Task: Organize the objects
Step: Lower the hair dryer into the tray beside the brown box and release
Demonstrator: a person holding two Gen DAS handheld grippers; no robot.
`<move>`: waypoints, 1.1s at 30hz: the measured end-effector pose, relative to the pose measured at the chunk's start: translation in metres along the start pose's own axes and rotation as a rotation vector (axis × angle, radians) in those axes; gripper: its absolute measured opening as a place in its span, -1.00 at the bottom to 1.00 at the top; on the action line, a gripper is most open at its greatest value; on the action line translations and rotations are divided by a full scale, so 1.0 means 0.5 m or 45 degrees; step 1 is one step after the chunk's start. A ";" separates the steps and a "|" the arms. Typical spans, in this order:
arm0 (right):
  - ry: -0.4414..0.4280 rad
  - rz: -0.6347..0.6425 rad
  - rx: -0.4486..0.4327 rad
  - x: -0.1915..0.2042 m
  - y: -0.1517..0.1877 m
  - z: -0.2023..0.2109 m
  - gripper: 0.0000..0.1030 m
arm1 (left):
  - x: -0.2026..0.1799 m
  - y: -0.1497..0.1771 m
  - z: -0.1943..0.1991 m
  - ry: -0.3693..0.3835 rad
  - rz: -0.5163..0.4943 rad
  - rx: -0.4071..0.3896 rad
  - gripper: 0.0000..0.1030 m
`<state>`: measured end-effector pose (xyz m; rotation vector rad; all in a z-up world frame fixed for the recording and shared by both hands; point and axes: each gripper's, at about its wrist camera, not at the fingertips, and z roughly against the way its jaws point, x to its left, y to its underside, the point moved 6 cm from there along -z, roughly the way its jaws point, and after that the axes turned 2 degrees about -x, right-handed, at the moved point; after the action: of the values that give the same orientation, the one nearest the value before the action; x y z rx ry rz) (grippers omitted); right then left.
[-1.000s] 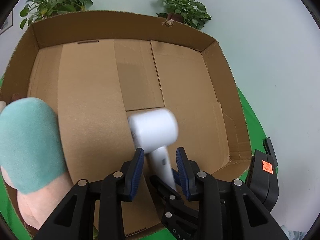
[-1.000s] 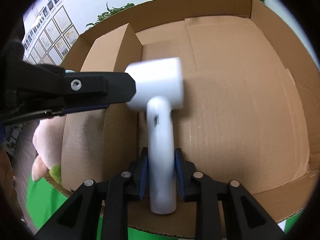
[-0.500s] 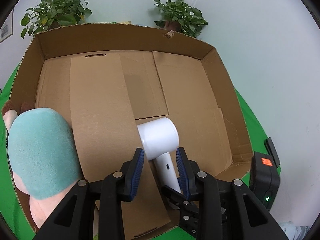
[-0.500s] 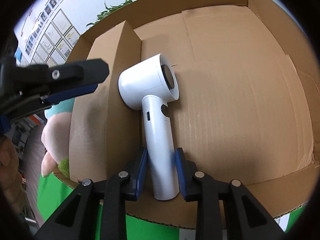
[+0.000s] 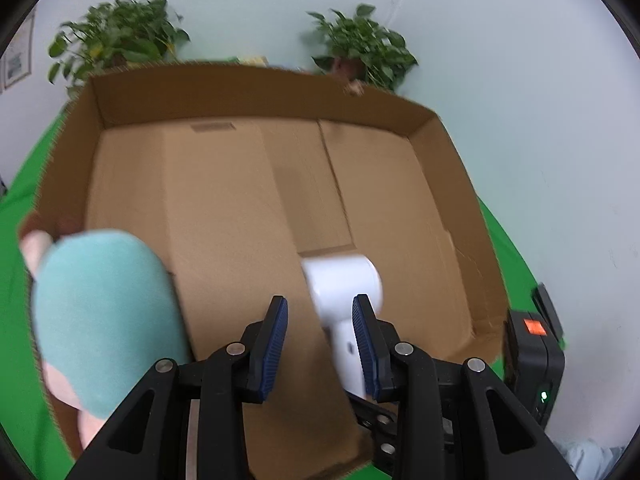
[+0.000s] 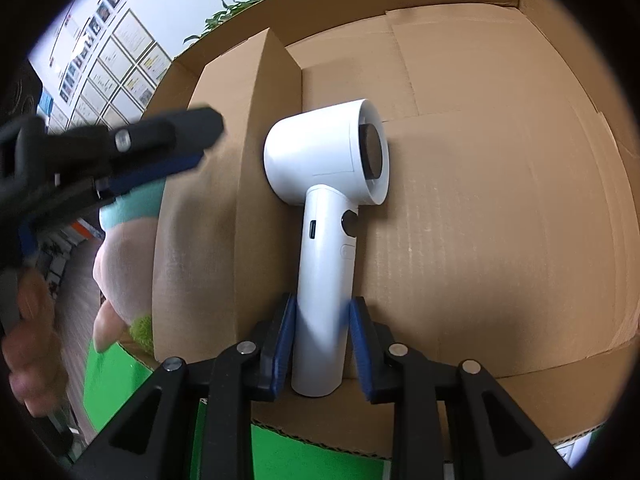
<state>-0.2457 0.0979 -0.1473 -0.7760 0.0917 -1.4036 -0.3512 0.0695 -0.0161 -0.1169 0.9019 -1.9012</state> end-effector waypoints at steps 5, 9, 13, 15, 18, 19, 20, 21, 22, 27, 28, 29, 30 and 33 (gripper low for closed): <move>0.038 0.067 0.006 0.012 0.008 0.006 -0.48 | 0.027 -0.020 -0.011 -0.088 0.005 0.018 -0.34; 0.059 0.095 0.016 0.016 0.014 0.011 -0.48 | 0.029 -0.023 -0.013 -0.035 0.023 0.001 -0.34; 0.093 0.143 0.041 0.020 0.017 0.014 -0.48 | 0.018 -0.019 -0.020 0.021 -0.010 0.019 -0.34; 0.103 0.159 0.053 0.022 0.018 0.015 -0.48 | 0.025 -0.030 -0.011 0.006 0.005 -0.016 -0.34; 0.124 0.208 0.061 0.031 0.022 0.015 -0.48 | 0.045 -0.059 0.007 -0.011 0.032 -0.074 -0.32; 0.129 0.232 0.064 0.036 0.024 0.014 -0.48 | 0.053 -0.069 0.009 -0.030 0.038 -0.082 -0.24; 0.131 0.263 0.068 0.041 0.026 0.014 -0.48 | 0.061 -0.081 0.010 -0.050 0.042 -0.088 -0.16; 0.130 0.290 0.073 0.045 0.028 0.014 -0.48 | 0.070 -0.093 0.008 -0.069 0.046 -0.093 -0.14; 0.127 0.318 0.078 0.049 0.030 0.013 -0.48 | 0.080 -0.103 0.005 -0.087 0.055 -0.092 -0.13; 0.113 0.400 0.109 0.055 0.035 0.013 -0.48 | 0.113 -0.133 -0.022 -0.120 0.085 -0.060 -0.11; 0.109 0.408 0.114 0.055 0.036 0.013 -0.48 | 0.110 -0.137 -0.025 -0.111 0.079 -0.062 -0.11; 0.105 0.411 0.119 0.056 0.037 0.012 -0.48 | 0.106 -0.141 -0.028 -0.084 0.080 -0.057 -0.11; 0.103 0.411 0.122 0.058 0.038 0.012 -0.48 | 0.101 -0.142 -0.033 -0.055 0.082 -0.051 -0.11; 0.109 0.421 0.119 0.064 0.044 0.011 -0.47 | 0.088 -0.144 -0.043 -0.032 0.064 -0.048 -0.11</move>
<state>-0.2177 0.0706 -0.1427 -0.5924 0.2096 -1.1181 -0.4361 0.0623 0.0011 -0.1391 0.9155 -1.8332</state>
